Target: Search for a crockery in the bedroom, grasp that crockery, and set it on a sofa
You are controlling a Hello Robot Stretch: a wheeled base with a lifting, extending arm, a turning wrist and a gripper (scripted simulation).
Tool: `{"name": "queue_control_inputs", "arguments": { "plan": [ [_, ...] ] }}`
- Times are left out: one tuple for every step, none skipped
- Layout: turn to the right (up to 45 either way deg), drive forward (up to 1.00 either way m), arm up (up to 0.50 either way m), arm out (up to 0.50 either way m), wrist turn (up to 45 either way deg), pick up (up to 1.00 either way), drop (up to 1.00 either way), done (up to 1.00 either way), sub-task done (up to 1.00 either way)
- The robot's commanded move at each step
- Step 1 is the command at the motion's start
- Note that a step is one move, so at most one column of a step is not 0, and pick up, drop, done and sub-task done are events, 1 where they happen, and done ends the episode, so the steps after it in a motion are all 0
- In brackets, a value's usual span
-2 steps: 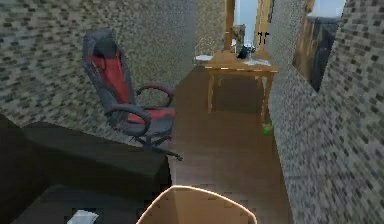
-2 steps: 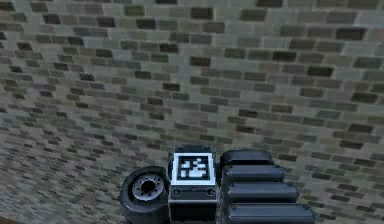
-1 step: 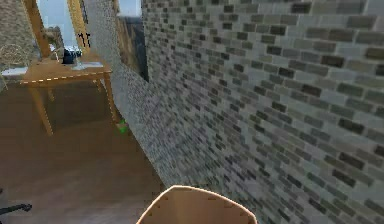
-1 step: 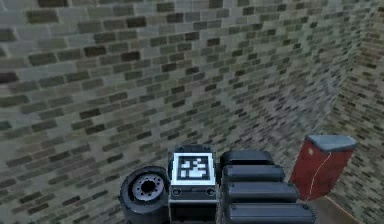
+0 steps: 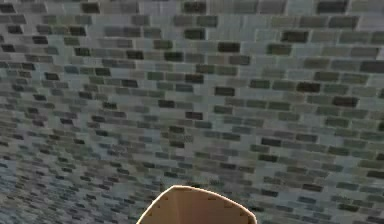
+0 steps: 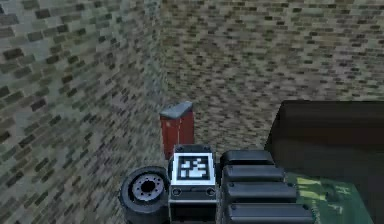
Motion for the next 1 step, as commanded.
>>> {"name": "queue_control_inputs", "arguments": {
  "plan": [
    [-45.0, 0.00, 0.00, 0.00, 0.0, 0.00, 0.00, 0.00, 0.00]
  ]
}}
